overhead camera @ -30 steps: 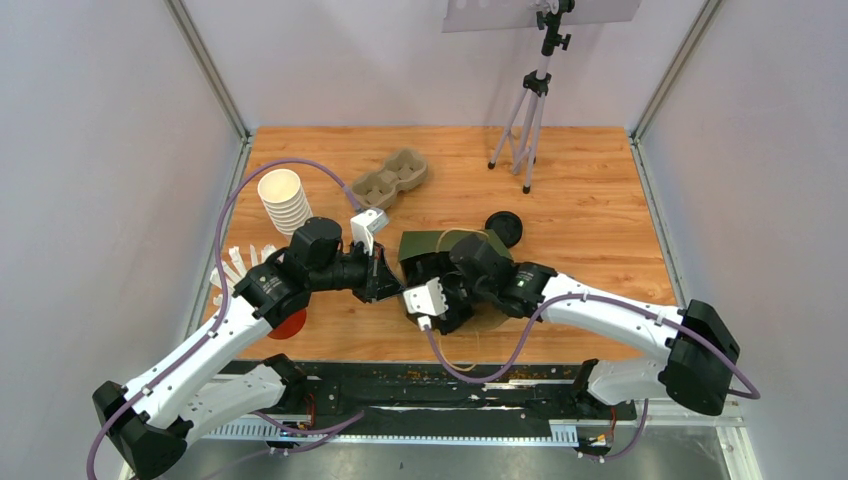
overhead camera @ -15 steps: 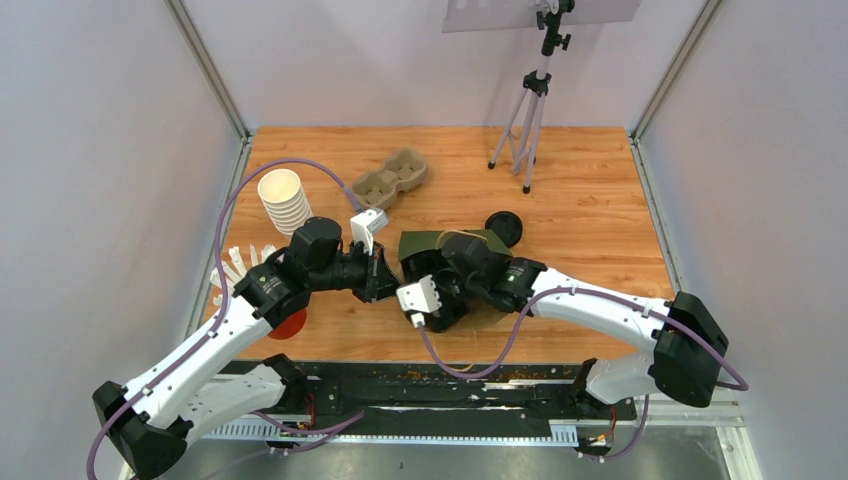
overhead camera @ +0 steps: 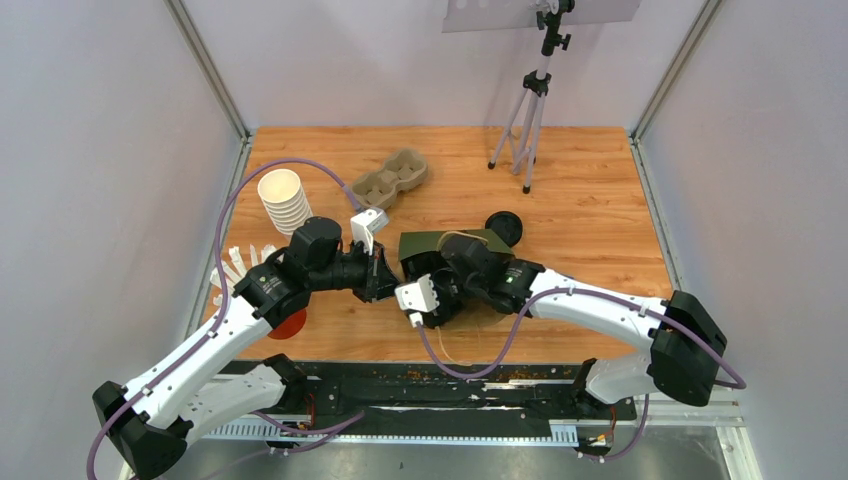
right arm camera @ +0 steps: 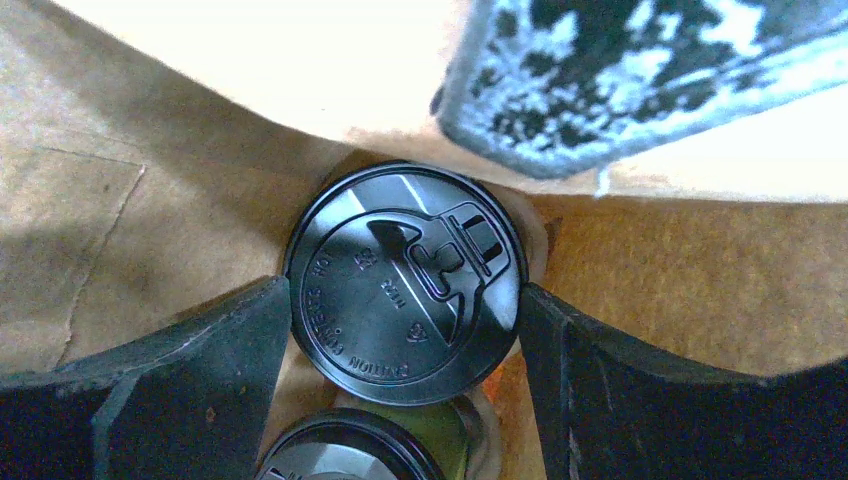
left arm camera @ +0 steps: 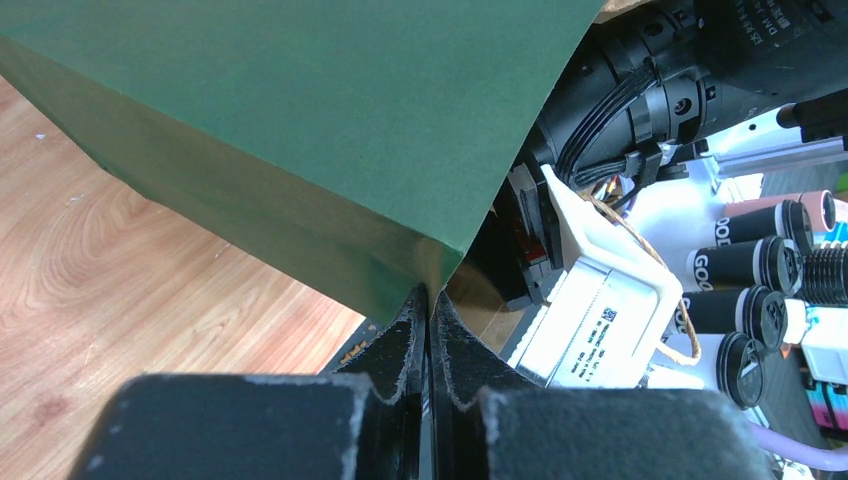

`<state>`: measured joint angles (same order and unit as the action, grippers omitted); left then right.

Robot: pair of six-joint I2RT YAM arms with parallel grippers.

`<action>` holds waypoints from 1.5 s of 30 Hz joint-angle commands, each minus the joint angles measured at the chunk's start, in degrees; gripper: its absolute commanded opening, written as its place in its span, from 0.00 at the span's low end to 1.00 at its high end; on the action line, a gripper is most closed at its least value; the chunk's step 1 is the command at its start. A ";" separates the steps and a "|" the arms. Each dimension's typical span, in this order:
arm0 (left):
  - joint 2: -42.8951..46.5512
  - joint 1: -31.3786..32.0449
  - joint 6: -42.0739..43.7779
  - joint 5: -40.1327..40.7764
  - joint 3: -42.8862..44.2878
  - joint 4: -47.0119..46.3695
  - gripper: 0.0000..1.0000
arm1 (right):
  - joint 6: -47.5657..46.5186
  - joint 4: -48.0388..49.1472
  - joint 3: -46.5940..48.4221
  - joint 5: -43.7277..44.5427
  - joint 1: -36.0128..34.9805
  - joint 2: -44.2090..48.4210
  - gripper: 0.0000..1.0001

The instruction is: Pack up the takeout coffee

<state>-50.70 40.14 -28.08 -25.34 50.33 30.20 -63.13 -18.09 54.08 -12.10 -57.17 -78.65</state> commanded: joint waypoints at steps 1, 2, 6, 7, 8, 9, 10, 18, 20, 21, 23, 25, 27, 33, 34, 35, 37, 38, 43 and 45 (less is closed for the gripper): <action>0.36 0.11 0.11 -0.01 2.85 -2.02 0.06 | 0.39 2.33 -2.05 0.14 0.21 1.84 0.81; 0.29 0.12 0.05 0.08 2.85 -1.98 0.06 | 0.62 2.76 -2.46 0.47 0.21 2.02 0.80; 0.09 0.16 0.22 0.20 2.79 -1.71 0.06 | 1.08 4.44 -3.41 2.44 0.30 2.81 0.79; 0.07 0.08 0.26 0.18 2.84 -1.67 0.06 | 1.38 5.02 -3.56 2.96 0.30 3.06 0.79; 0.05 0.06 0.31 0.20 2.85 -1.53 0.06 | 1.48 5.64 -3.77 3.32 0.30 3.34 0.79; 0.07 0.03 0.36 0.21 2.85 -1.44 0.06 | 1.53 6.12 -3.95 3.64 0.30 3.67 0.79; 0.07 0.03 0.39 0.27 2.85 -1.40 0.06 | 1.78 6.53 -4.06 3.95 0.35 3.90 0.79; 0.33 0.09 0.56 0.64 2.73 -0.71 0.06 | 2.35 6.75 -4.23 4.06 0.65 4.76 0.78; 0.34 0.03 0.65 0.71 2.76 -0.54 0.06 | 2.19 7.01 -4.03 4.55 0.65 4.80 0.78; 0.34 0.06 0.65 0.77 2.76 -0.51 0.06 | 2.24 7.18 -4.07 4.78 0.65 4.89 0.78; 0.41 0.03 0.68 0.89 2.76 -0.44 0.06 | 2.17 7.39 -4.12 5.18 0.71 5.04 0.78; 0.43 0.03 0.65 0.91 2.85 -0.32 0.06 | 2.03 7.74 -4.37 5.53 0.65 5.28 0.78; 0.42 -0.06 0.74 1.00 2.85 -0.10 0.06 | 2.00 8.27 -4.67 6.05 0.66 5.50 0.78; 0.45 -0.17 0.40 1.08 3.02 -0.01 0.06 | 2.35 9.66 -5.35 6.65 0.74 5.38 0.78; 0.43 -0.16 0.33 1.06 2.96 -0.04 0.06 | 2.50 10.11 -5.45 6.62 0.77 5.62 0.78; 0.49 -0.23 0.34 1.08 3.00 -0.04 0.06 | 2.72 10.68 -5.66 6.42 0.75 6.02 0.78; 0.43 -0.32 0.28 1.13 3.02 0.05 0.06 | 2.53 10.73 -5.56 6.43 0.74 6.05 0.79; 0.42 -0.37 0.22 1.17 3.07 0.09 0.06 | 2.62 10.62 -5.49 6.31 0.74 5.98 0.79; 0.21 -0.48 -0.02 1.24 3.36 0.12 0.06 | 2.77 11.84 -6.14 5.25 0.74 6.90 0.78; 0.07 -0.59 -0.18 1.26 3.45 -0.01 0.06 | 2.69 11.62 -6.07 5.28 0.74 6.47 0.79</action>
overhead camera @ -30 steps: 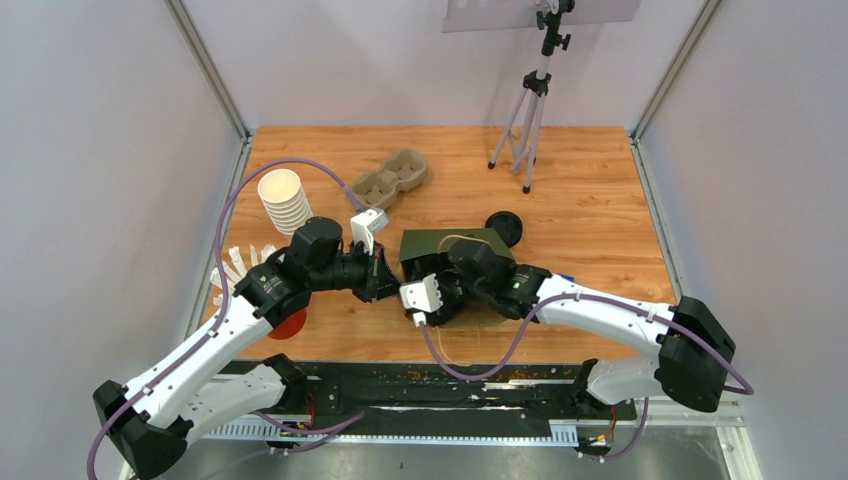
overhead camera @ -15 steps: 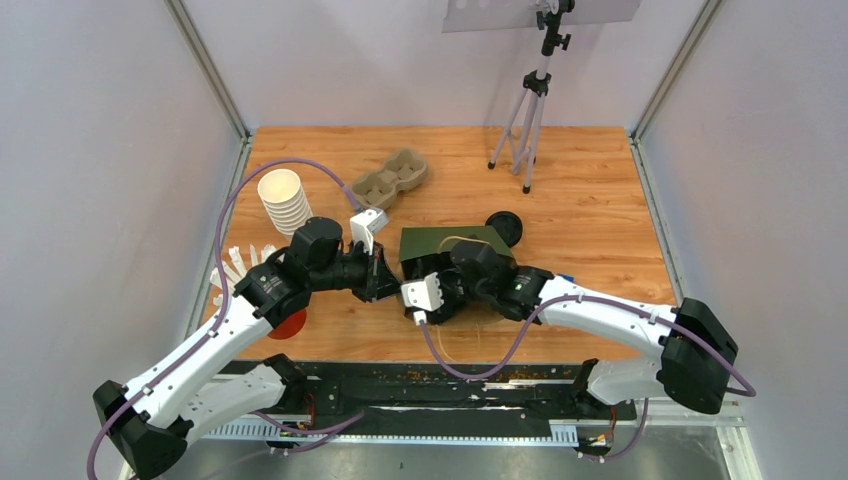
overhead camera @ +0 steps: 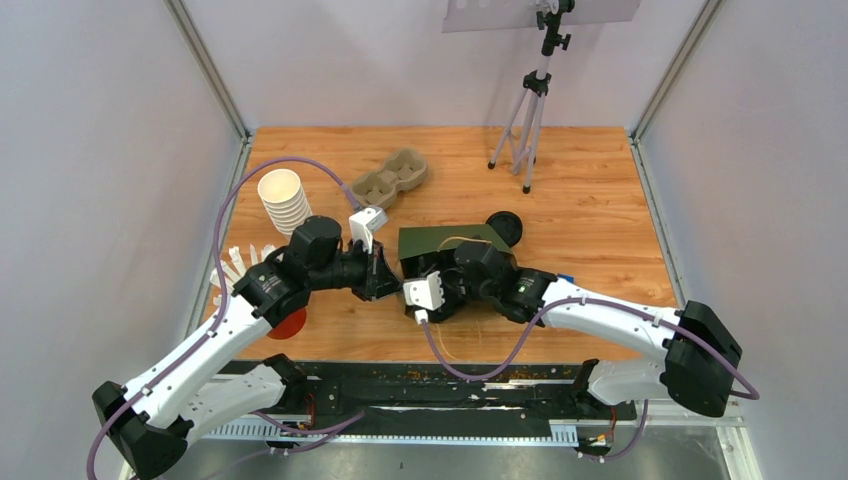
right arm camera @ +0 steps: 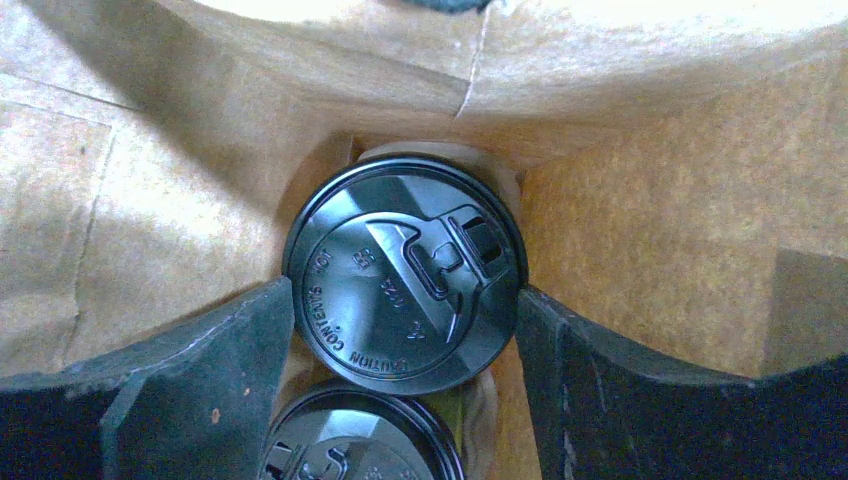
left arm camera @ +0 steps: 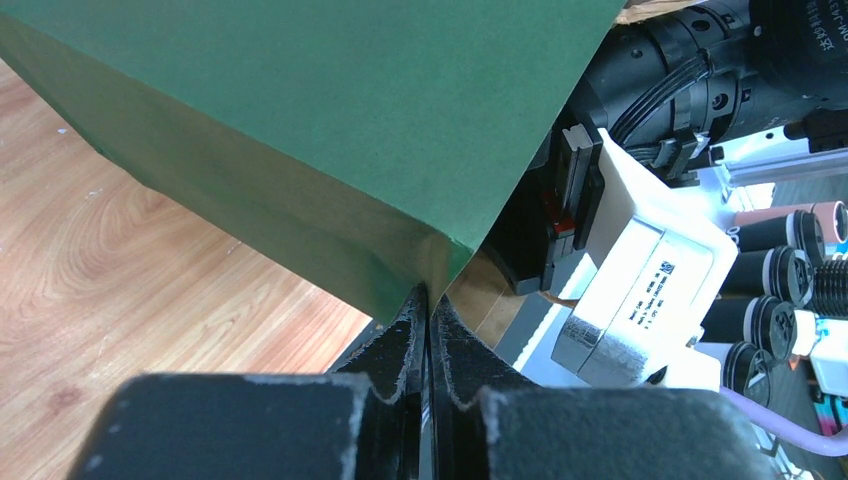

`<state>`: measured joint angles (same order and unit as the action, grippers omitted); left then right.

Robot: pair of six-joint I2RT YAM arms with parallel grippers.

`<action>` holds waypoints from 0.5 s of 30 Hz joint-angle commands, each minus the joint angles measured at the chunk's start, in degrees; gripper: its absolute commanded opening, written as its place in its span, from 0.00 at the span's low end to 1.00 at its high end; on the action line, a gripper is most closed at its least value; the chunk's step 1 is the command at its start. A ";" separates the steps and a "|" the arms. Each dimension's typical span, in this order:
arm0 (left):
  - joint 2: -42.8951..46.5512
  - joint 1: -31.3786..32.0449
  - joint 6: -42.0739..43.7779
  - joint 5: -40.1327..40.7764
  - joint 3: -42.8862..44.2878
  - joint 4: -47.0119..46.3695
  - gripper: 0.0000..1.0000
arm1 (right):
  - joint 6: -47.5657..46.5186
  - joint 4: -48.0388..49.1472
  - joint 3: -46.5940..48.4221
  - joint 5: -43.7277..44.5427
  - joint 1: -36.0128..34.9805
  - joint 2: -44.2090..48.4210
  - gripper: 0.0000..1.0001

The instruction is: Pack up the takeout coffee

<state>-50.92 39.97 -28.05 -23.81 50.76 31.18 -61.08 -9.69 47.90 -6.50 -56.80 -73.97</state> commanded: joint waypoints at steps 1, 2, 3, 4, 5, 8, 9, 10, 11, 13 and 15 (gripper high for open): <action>0.23 -0.37 -0.24 -0.27 3.10 -1.07 0.06 | 0.66 2.83 0.25 -0.27 0.37 1.47 0.79; 0.21 -0.41 -0.37 -0.29 3.11 -1.21 0.06 | 0.78 2.98 0.15 -0.27 0.37 1.33 0.79; 0.20 -0.40 -0.48 -0.34 3.11 -1.32 0.06 | 0.85 3.31 -0.02 -0.27 0.37 1.17 0.79; 0.20 -0.41 -0.50 -0.38 3.09 -1.32 0.06 | 0.92 3.71 -0.17 -0.14 0.37 0.97 0.79; 0.20 -0.41 -0.52 -0.45 3.03 -1.33 0.06 | 1.00 3.76 -0.06 0.22 0.41 0.45 0.79; 0.14 -0.41 -0.66 -0.55 3.03 -1.37 0.06 | 1.09 3.64 0.28 1.51 0.42 -1.45 0.80; 0.10 -0.39 -0.75 -0.53 3.10 -1.33 0.06 | 1.05 4.00 0.20 1.88 0.38 -1.92 0.80; 0.11 -0.40 -0.77 -0.53 3.11 -1.31 0.06 | 1.17 4.61 0.06 2.38 0.37 -2.34 0.80; 0.10 -0.41 -0.77 -0.53 3.05 -1.37 0.06 | 1.33 5.39 -0.11 2.98 0.41 -2.63 0.80; -0.04 -0.34 -0.90 -0.67 3.00 -1.46 0.06 | 1.86 6.06 0.19 3.80 0.37 -3.80 0.80; -0.20 -0.41 -1.00 -0.73 3.03 -1.62 0.06 | 2.69 6.27 0.75 4.33 0.37 -4.73 0.80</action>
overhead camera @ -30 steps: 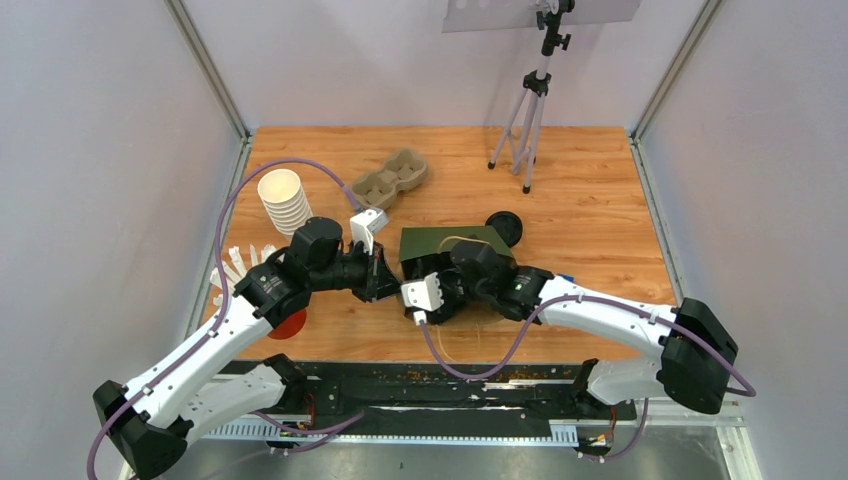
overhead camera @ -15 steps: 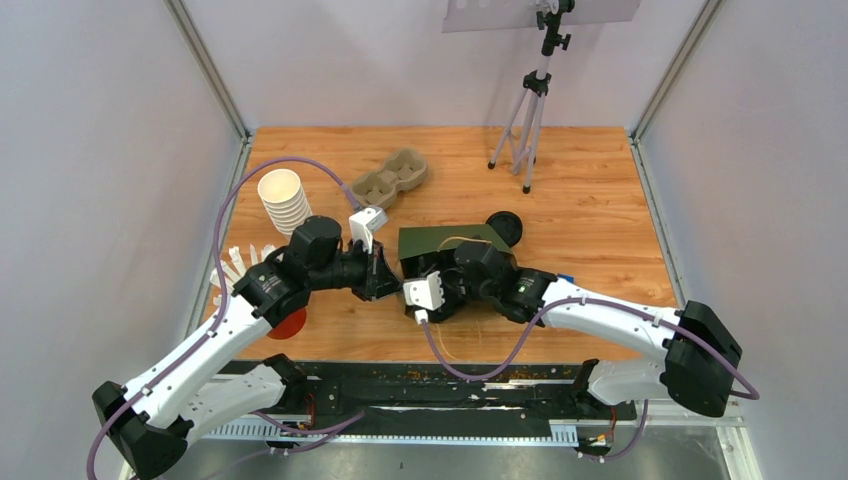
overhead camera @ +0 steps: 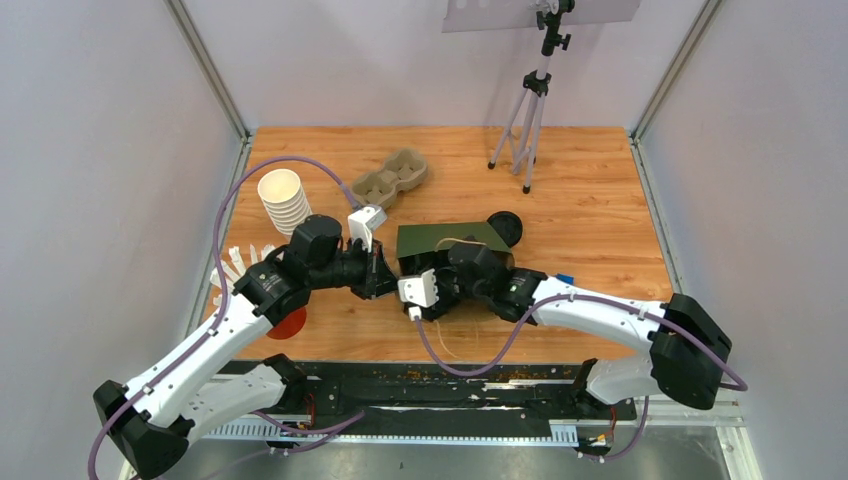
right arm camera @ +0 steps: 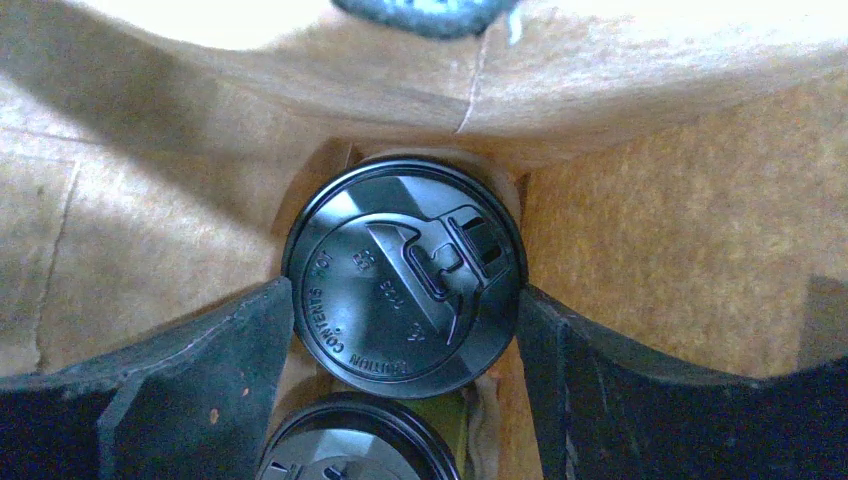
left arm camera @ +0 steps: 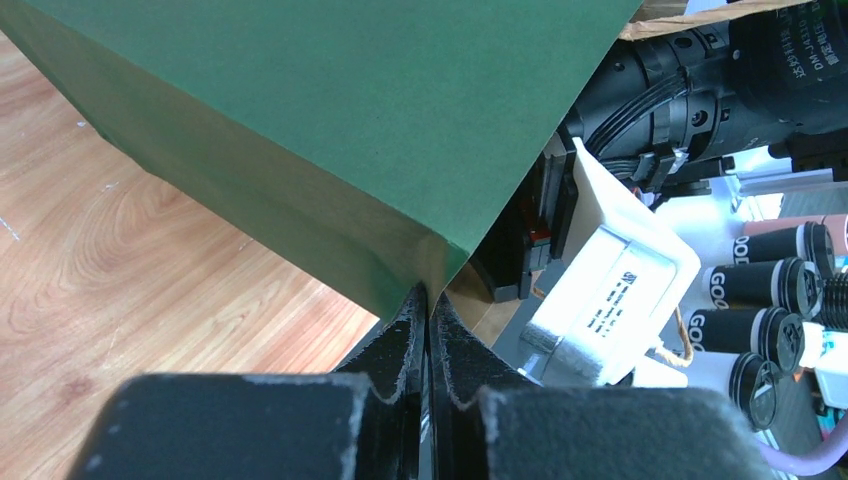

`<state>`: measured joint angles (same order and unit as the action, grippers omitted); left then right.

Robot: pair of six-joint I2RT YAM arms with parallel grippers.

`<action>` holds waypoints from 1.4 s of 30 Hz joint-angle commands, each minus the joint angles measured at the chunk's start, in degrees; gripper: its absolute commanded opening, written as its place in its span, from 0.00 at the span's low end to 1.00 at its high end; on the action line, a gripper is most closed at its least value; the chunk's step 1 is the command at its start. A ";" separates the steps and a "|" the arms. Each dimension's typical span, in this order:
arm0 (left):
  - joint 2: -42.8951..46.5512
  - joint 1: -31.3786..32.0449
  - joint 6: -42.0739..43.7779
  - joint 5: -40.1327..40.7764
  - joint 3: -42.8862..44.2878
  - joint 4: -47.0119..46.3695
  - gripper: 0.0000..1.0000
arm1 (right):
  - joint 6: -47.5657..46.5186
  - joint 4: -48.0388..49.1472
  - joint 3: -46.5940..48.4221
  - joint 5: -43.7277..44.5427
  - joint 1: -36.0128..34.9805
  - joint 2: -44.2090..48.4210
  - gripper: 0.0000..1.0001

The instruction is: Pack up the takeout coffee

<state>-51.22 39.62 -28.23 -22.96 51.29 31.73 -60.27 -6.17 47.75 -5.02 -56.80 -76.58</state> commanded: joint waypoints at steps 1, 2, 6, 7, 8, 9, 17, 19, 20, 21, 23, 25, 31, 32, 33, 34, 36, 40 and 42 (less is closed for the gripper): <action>-0.03 -0.05 -0.86 -1.61 2.50 -2.23 0.06 | 2.13 3.08 1.02 3.02 0.39 -2.45 0.80; -0.12 -0.04 -0.84 -1.69 2.55 -2.31 0.06 | 2.40 3.36 0.99 3.26 0.39 -2.69 0.80; -0.45 -0.06 -0.95 -1.91 2.59 -2.52 0.06 | 2.89 4.21 0.59 4.78 0.37 -3.49 0.80; -0.46 -0.06 -0.91 -1.91 2.59 -2.47 0.06 | 2.89 4.51 0.33 4.91 0.37 -3.49 0.80; -0.45 -0.05 -0.87 -1.91 2.59 -2.52 0.06 | 2.88 4.66 0.11 4.93 0.37 -3.56 0.80; -0.43 -0.06 -0.86 -1.91 2.59 -2.52 0.06 | 2.94 4.77 -0.07 4.94 0.37 -3.62 0.80; -0.50 -0.06 -0.72 -2.01 2.68 -2.52 0.06 | 3.51 6.98 -1.15 6.38 0.37 -4.43 0.80; -0.49 -0.02 -0.77 -2.07 2.68 -2.46 0.06 | 3.58 7.93 -1.48 7.11 0.37 -4.62 0.81; -0.56 -0.02 -0.76 -2.09 2.68 -2.47 0.06 | 3.65 8.12 -1.59 7.11 0.37 -4.68 0.81; -0.58 0.00 -0.75 -2.11 2.68 -2.54 0.06 | 3.72 8.33 -1.68 7.19 0.37 -4.78 0.81; -0.56 -0.06 -0.68 -2.17 2.68 -2.53 0.06 | 3.99 8.60 -1.84 7.33 0.41 -4.81 0.83; -0.61 -0.06 -0.62 -2.22 2.68 -2.54 0.06 | 4.15 8.95 -2.02 7.43 0.37 -4.61 0.84; -0.96 -0.06 -0.59 -2.18 2.59 -2.49 0.06 | 4.32 8.02 -1.52 7.48 0.37 -2.26 0.91; -0.98 -0.06 -0.53 -2.22 2.67 -2.59 0.06 | 4.43 7.50 -1.33 7.46 0.37 -1.71 0.92; -1.03 -0.06 -0.59 -2.18 2.68 -2.61 0.06 | 4.54 6.85 -1.08 7.40 0.38 -1.30 0.94; -1.07 -0.06 -0.59 -2.18 2.63 -2.63 0.06 | 4.61 6.50 -0.81 7.34 0.37 -0.94 0.94; -1.02 -0.06 -0.53 -2.10 2.68 -2.59 0.06 | 4.68 4.87 -0.49 6.89 0.38 -0.21 0.95; -1.01 -0.06 -0.64 -2.01 2.68 -2.71 0.06 | 4.77 2.74 0.29 5.91 0.37 0.72 0.95; -1.06 -0.05 -0.73 -2.00 2.68 -2.65 0.06 | 4.87 1.91 0.57 3.43 0.42 0.92 0.95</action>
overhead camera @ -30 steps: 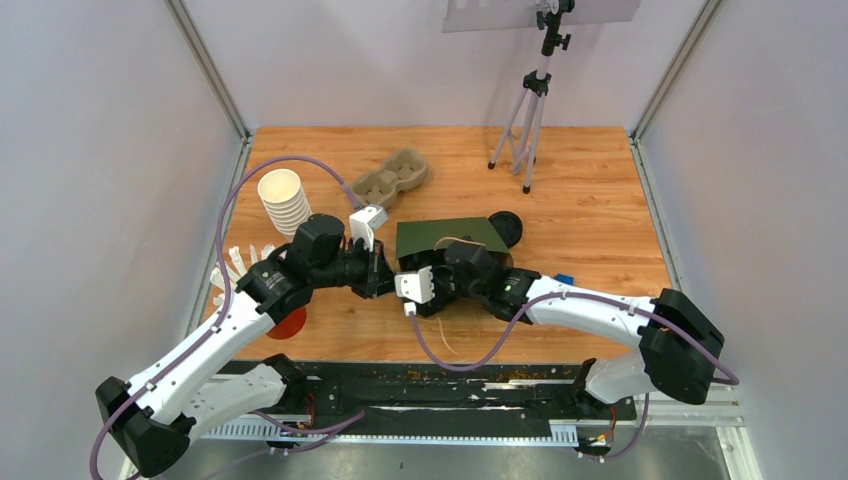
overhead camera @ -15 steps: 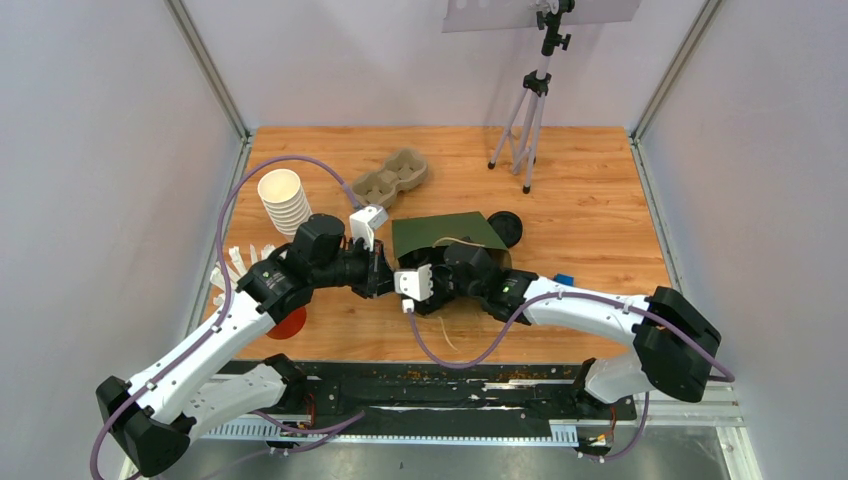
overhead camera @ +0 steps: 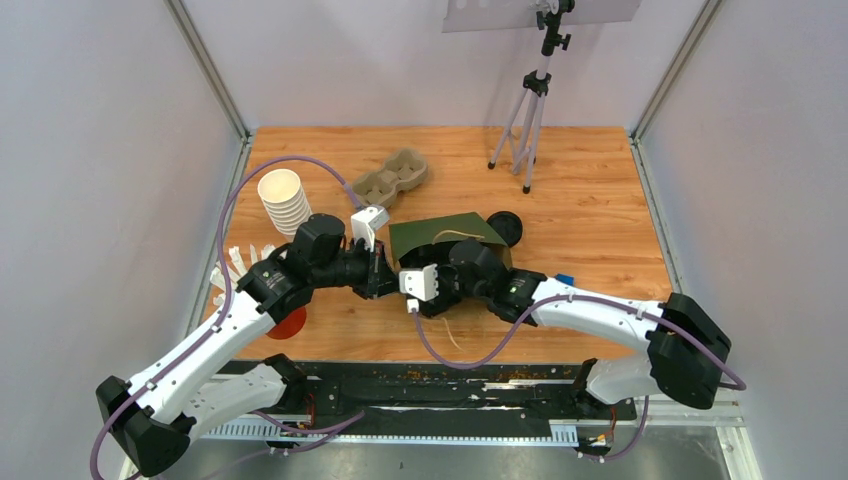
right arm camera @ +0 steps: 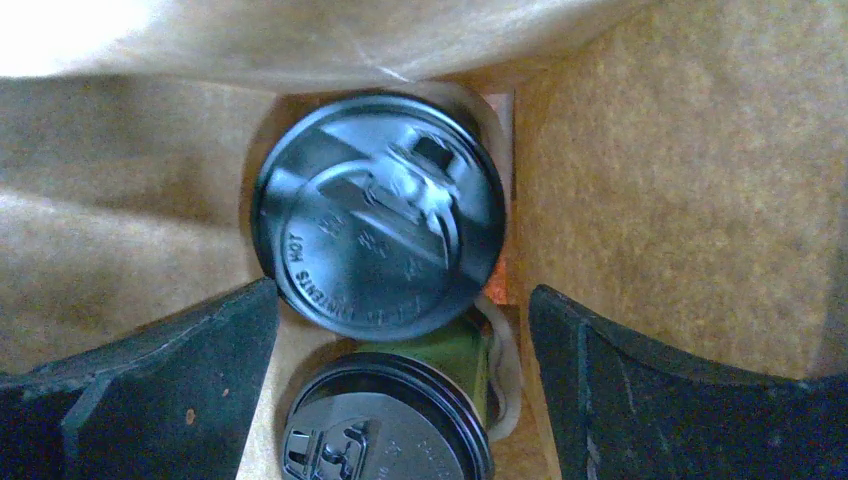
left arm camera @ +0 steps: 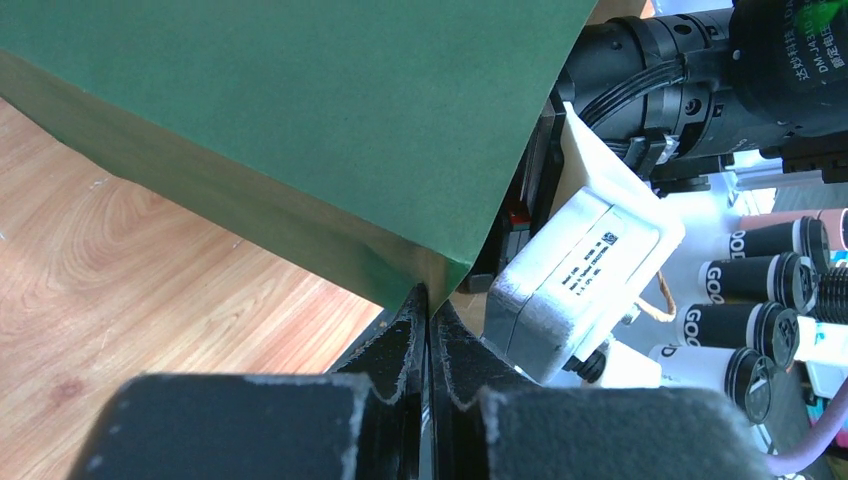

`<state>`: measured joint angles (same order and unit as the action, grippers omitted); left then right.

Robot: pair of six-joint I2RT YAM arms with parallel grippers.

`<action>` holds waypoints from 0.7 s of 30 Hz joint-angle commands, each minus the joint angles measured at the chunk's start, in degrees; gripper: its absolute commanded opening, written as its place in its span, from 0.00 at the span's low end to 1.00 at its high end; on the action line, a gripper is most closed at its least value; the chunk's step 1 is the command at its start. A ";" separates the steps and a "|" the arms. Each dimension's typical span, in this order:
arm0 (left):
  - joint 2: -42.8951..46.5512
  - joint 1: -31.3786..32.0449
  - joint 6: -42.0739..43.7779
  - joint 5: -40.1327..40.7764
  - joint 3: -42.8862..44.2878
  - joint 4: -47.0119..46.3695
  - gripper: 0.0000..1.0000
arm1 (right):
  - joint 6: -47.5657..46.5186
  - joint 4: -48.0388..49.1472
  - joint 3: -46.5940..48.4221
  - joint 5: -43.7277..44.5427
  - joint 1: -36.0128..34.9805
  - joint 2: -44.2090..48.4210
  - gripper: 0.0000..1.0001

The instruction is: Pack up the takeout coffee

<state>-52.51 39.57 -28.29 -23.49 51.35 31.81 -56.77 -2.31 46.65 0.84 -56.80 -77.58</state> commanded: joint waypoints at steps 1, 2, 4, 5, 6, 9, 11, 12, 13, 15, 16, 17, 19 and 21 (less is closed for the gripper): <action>0.22 -0.02 -0.64 -1.48 2.57 -2.76 0.06 | 1.51 -2.18 1.66 -2.95 0.39 2.03 0.96; 0.28 -0.02 -0.69 -1.43 2.61 -2.80 0.06 | 1.74 -2.52 1.75 -3.35 0.37 2.08 0.97; 0.30 -0.02 -0.70 -1.39 2.61 -2.73 0.06 | 2.08 -3.48 2.21 -3.82 0.37 2.00 0.98; 0.33 0.02 -0.76 -1.38 2.61 -2.72 0.06 | 2.15 -3.92 2.55 -4.12 0.37 2.00 0.98; 0.26 -0.02 -0.79 -1.39 2.60 -2.73 0.06 | 2.36 -4.25 2.91 -4.37 0.37 2.12 0.98; 0.32 -0.02 -0.84 -1.32 2.61 -2.79 0.06 | 2.92 -4.64 3.77 -4.28 0.38 2.49 0.98; 0.36 -0.09 -0.88 -1.38 2.76 -2.81 0.06 | 3.29 -5.84 4.63 -4.40 0.46 2.71 0.96; 0.31 -0.11 -0.84 -1.32 2.83 -2.81 0.06 | 3.50 -6.92 5.05 -4.59 0.46 2.90 0.96; 0.37 -0.11 -0.88 -1.30 2.87 -2.80 0.06 | 3.62 -7.59 5.45 -4.82 0.46 3.14 0.96; 0.40 -0.11 -0.92 -1.31 2.92 -2.73 0.06 | 4.02 -8.60 5.84 -5.24 0.46 3.68 0.96; 0.44 -0.15 -0.92 -1.30 2.88 -2.80 0.06 | 4.22 -9.33 6.08 -5.31 0.46 3.94 0.97; 0.47 -0.18 -1.00 -1.22 2.88 -2.81 0.06 | 4.33 -10.15 6.34 -5.31 0.46 4.05 0.97; 0.67 -0.20 -0.99 -1.21 2.92 -2.80 0.06 | 4.75 -11.55 6.84 -5.52 0.56 4.30 0.98; 0.67 -0.26 -1.14 -1.21 2.96 -2.73 0.06 | 5.19 -12.27 6.87 -5.82 0.70 4.94 0.99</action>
<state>-52.49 39.55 -28.75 -23.88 51.96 30.92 -53.76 -12.27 50.87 -3.25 -56.47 -75.16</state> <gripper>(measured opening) 0.062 0.981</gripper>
